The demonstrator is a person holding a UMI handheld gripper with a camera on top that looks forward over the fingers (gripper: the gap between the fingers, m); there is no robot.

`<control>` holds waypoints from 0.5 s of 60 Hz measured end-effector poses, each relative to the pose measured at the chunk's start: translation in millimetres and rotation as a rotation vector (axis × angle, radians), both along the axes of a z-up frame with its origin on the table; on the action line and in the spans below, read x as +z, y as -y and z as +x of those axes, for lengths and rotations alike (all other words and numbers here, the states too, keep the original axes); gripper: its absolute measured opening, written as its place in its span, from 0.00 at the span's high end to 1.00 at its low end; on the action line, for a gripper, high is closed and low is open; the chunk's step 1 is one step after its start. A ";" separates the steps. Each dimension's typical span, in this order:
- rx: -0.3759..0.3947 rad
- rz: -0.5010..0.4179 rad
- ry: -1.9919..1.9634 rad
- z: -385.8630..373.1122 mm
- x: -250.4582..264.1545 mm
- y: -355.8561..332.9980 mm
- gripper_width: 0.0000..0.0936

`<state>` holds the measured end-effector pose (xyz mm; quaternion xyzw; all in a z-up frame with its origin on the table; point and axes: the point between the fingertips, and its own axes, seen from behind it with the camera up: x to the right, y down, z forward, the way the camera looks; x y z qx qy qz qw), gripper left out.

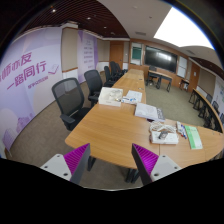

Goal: Unplug charger

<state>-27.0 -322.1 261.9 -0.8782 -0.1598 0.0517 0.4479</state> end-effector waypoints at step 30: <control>-0.187 -0.073 0.050 158.0 -155.8 -94.5 0.08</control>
